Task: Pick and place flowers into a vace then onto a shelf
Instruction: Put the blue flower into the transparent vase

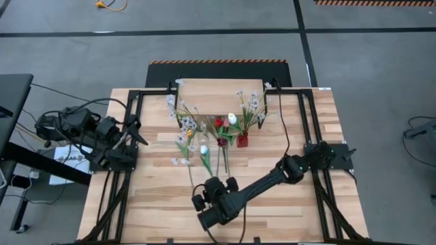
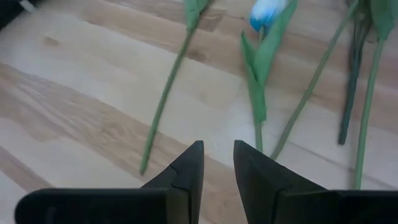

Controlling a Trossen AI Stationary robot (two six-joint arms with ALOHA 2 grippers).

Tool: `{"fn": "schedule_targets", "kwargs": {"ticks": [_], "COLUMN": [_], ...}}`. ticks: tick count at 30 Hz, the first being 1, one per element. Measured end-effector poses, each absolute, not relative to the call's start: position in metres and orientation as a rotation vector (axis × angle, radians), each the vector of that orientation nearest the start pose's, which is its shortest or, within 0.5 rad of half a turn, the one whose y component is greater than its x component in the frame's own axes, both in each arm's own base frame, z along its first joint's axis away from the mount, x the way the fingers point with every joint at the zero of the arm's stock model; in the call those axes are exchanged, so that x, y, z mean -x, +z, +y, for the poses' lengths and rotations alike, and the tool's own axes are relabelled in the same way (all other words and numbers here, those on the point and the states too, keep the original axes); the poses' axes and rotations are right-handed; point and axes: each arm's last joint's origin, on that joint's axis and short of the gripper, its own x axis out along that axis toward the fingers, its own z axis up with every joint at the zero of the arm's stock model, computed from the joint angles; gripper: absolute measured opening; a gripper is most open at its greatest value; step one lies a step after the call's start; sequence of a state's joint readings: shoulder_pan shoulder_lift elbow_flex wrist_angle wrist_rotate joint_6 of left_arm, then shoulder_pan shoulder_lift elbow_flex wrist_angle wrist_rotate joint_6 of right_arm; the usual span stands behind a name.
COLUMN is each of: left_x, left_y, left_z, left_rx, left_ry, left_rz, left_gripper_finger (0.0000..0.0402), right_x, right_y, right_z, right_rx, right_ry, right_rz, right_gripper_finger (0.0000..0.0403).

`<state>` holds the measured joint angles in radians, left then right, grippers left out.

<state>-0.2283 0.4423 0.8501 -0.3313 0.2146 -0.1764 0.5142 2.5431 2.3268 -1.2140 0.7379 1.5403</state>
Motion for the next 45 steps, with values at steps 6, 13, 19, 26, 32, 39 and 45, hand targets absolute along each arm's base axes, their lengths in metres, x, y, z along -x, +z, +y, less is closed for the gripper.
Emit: {"fn": "schedule_targets", "kwargs": {"ticks": [6,13,19,26,32,39,45], "left_x": [-0.075,-0.075,-0.075,-0.075,-0.075,-0.075,-0.075], "left_y": [0.376,0.376,0.376,0.376,0.376,0.376,0.376], "left_z": [-0.024,-0.024,-0.024,-0.024,-0.024,-0.024,-0.024], "left_rx": [0.174,0.176,0.181,0.187,0.207,0.221,0.227], "left_ry": [-0.448,-0.448,-0.448,-0.449,-0.452,-0.466,-0.465], "left_rz": [-0.037,-0.037,-0.036,-0.034,-0.029,-0.024,-0.022], "left_gripper_finger": [0.0286,0.0286,0.0286,0.0286,0.0286,0.0286,0.0286], "right_x": [-0.449,-0.442,-0.442,-0.451,-0.453,-0.448,-0.448], "right_y": [0.168,0.165,0.164,0.163,0.164,0.163,0.158], "right_z": [0.227,0.238,0.238,0.225,0.218,0.217,0.216], "right_rx": [-0.557,-0.614,-0.67,-0.731,-0.698,-0.684,-0.686], "right_ry": [-0.87,-0.817,-0.788,-0.762,-0.768,-0.792,-0.758], "right_rz": [0.842,0.994,1.072,1.149,1.144,1.199,1.243], "right_gripper_finger": [0.0079,0.0079,0.0089,0.0126,0.0155,0.0164,0.0162]}}
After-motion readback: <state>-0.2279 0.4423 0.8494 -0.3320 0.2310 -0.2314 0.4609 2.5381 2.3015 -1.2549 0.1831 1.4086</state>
